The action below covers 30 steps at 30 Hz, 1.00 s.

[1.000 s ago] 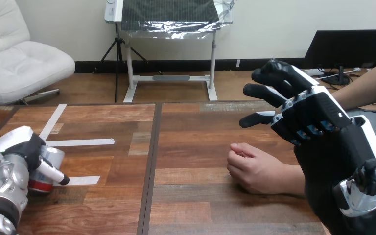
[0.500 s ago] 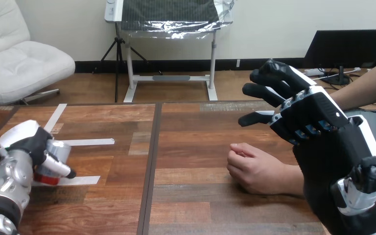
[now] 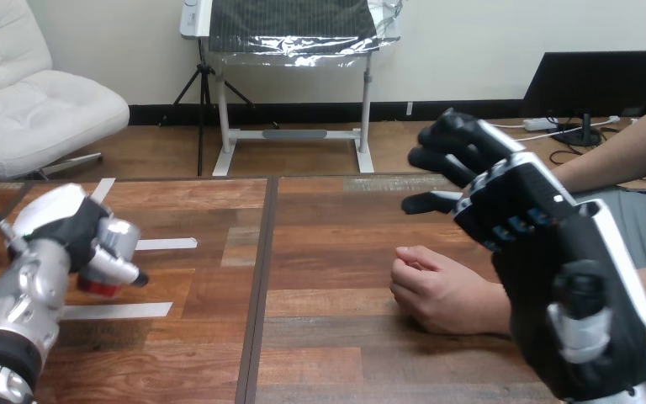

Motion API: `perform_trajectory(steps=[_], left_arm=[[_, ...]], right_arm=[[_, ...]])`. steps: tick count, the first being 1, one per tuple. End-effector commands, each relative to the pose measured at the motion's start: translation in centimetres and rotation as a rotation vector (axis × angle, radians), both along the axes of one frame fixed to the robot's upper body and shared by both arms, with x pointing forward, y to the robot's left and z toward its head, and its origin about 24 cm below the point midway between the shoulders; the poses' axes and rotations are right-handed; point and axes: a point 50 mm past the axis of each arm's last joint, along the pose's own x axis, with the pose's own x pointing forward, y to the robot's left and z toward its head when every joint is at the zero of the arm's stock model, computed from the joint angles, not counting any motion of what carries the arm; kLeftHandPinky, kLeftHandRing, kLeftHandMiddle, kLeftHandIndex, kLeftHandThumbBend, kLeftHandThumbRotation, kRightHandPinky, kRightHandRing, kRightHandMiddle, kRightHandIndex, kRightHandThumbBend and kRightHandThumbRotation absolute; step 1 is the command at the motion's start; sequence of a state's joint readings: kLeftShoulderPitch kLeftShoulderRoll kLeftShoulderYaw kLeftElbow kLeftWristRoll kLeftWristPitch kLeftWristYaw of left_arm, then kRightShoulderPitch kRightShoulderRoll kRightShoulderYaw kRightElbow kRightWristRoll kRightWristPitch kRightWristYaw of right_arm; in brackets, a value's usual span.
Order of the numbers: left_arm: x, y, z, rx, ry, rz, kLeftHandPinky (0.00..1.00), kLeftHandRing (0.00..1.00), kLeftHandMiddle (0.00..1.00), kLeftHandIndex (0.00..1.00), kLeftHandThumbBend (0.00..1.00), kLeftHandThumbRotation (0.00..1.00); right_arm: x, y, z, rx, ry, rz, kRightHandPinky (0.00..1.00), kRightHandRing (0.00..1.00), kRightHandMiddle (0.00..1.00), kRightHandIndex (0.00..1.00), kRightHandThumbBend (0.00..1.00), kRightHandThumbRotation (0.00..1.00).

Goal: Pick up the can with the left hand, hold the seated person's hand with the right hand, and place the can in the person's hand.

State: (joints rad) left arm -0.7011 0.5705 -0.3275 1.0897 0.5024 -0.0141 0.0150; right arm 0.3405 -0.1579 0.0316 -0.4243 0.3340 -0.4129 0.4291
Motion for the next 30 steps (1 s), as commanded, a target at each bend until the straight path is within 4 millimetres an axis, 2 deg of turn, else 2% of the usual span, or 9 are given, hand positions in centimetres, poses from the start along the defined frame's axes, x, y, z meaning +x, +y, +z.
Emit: perform_trajectory(steps=[1,16,25,30], left_arm=[[1.8,-1.7,3.7,-0.042,-0.157,-0.077,0.42,0.47,0.51,0.47,0.78,0.0],[1.7,-3.2,5.9,-0.136,-0.269,-0.133,0.35,0.4,0.45,0.44,0.79,0.0],[1.4,-3.8,7.1,-0.193,-0.312,-0.138,0.36,0.4,0.45,0.44,0.78,0.0],[1.1,-4.1,7.6,-0.213,-0.34,-0.149,0.36,0.4,0.45,0.44,0.78,0.0]], right_arm=[[1.3,0.1,0.5,-0.025,-0.035,-0.004,0.72,0.85,0.85,0.84,0.91,0.85],[2.6,-0.3,-0.2,-0.093,-0.036,-0.011,0.74,0.86,0.86,0.84,0.92,0.81],[3.4,-0.9,-0.4,-0.23,-0.039,-0.063,0.77,0.87,0.88,0.85,0.98,0.89],[3.9,-1.3,-0.6,-0.276,-0.043,-0.074,0.8,0.89,0.89,0.86,0.98,0.91]])
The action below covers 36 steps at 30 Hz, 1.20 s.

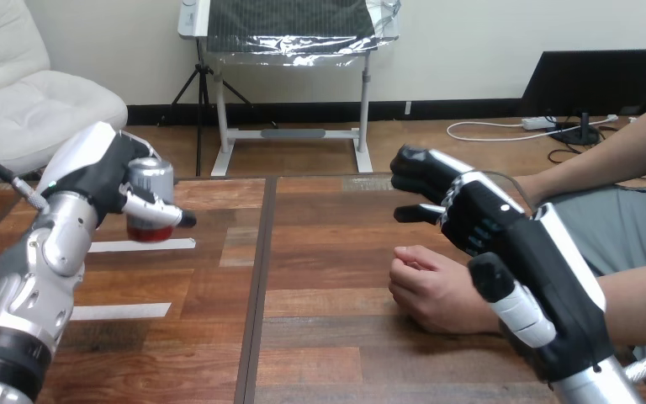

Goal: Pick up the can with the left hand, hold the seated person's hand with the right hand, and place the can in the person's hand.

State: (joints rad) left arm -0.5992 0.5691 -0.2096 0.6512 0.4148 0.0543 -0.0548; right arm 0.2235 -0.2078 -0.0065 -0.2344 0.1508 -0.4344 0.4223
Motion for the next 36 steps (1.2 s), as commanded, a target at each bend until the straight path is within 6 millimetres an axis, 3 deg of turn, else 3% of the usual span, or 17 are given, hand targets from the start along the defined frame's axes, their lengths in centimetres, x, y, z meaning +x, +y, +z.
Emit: perform_trajectory(steps=[1,10,36], left_arm=[[0.3,-0.8,3.1,-0.044,-0.126,-0.028,0.36,0.4,0.45,0.44,0.78,0.0],[-0.2,-1.1,3.7,-0.081,-0.154,-0.038,0.36,0.39,0.44,0.44,0.79,0.0],[-1.7,-2.2,4.8,-0.15,-0.246,-0.082,0.34,0.37,0.42,0.42,0.77,0.0]], right_arm=[[1.5,-0.6,1.5,-0.058,-0.097,-0.026,0.81,0.89,0.89,0.86,0.98,0.91],[2.5,-1.5,1.4,-0.167,-0.102,-0.061,0.81,0.88,0.89,0.86,0.97,0.92],[5.7,-4.4,2.6,-0.457,-0.097,-0.103,0.9,0.96,0.96,0.93,0.9,0.8]])
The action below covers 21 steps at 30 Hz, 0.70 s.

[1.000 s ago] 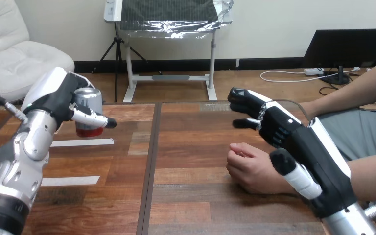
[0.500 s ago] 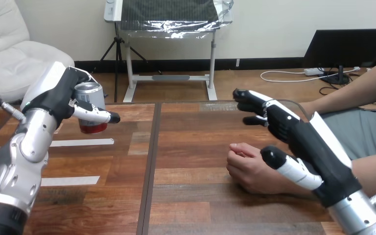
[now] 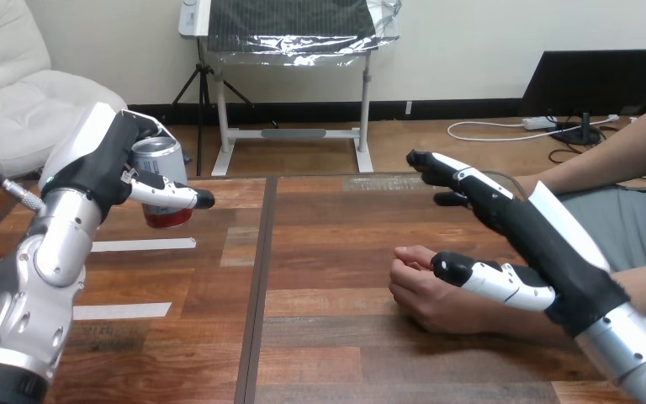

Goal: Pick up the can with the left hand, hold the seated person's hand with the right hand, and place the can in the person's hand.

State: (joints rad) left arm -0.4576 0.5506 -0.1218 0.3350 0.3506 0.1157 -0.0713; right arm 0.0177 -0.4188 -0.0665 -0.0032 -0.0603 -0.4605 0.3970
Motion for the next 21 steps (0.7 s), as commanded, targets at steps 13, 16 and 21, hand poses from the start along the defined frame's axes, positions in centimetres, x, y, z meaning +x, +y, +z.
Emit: perform_trajectory(steps=[13,16,21], left_arm=[[-0.4,-1.1,3.3,-0.043,-0.158,-0.051,0.33,0.35,0.41,0.42,0.77,0.0],[-0.5,-1.2,3.4,-0.048,-0.16,-0.055,0.33,0.36,0.42,0.42,0.76,0.0],[-0.7,-1.4,3.5,-0.06,-0.171,-0.066,0.33,0.36,0.42,0.42,0.76,0.0]], right_arm=[[3.6,-2.4,3.4,-0.243,-0.122,-0.051,0.81,0.93,0.95,0.93,0.87,0.74],[4.0,-2.8,3.5,-0.288,-0.115,-0.059,0.79,0.93,0.95,0.94,0.88,0.73],[4.7,-3.4,3.7,-0.378,-0.1,-0.079,0.78,0.93,0.95,0.94,0.89,0.7]])
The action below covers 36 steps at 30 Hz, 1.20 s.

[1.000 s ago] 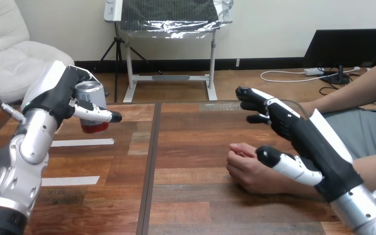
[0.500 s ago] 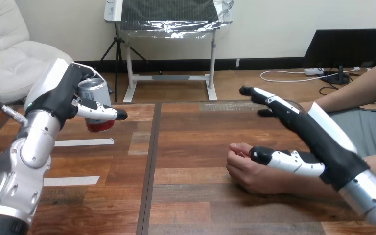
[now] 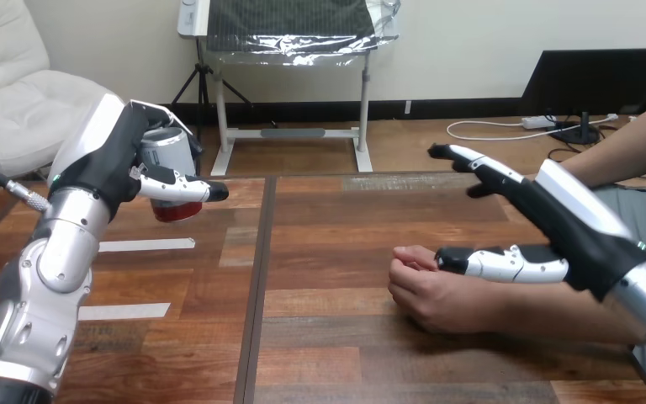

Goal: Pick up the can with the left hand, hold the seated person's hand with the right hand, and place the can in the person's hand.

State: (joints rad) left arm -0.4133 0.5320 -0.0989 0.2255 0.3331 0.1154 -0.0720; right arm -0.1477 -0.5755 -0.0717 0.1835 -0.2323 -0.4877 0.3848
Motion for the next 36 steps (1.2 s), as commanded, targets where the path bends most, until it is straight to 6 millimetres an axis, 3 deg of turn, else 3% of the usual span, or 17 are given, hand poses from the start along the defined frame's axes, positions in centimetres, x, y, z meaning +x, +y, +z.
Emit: perform_trajectory(steps=[1,22,36], left_arm=[[0.0,-0.4,2.7,-0.023,-0.116,-0.028,0.33,0.36,0.42,0.42,0.76,0.0],[-0.2,-0.6,3.1,-0.03,-0.13,-0.051,0.32,0.34,0.4,0.41,0.76,0.0],[-0.2,-0.5,3.3,-0.024,-0.134,-0.052,0.32,0.35,0.41,0.41,0.77,0.0]], right_arm=[[1.7,-0.6,2.5,-0.086,-0.085,-0.017,0.78,0.93,0.95,0.94,0.89,0.69],[3.6,-1.9,1.8,-0.278,-0.013,-0.027,0.73,0.88,0.9,0.89,0.88,0.48],[4.5,-3.0,1.3,-0.345,0.104,-0.036,0.77,0.9,0.9,0.89,0.96,0.47]])
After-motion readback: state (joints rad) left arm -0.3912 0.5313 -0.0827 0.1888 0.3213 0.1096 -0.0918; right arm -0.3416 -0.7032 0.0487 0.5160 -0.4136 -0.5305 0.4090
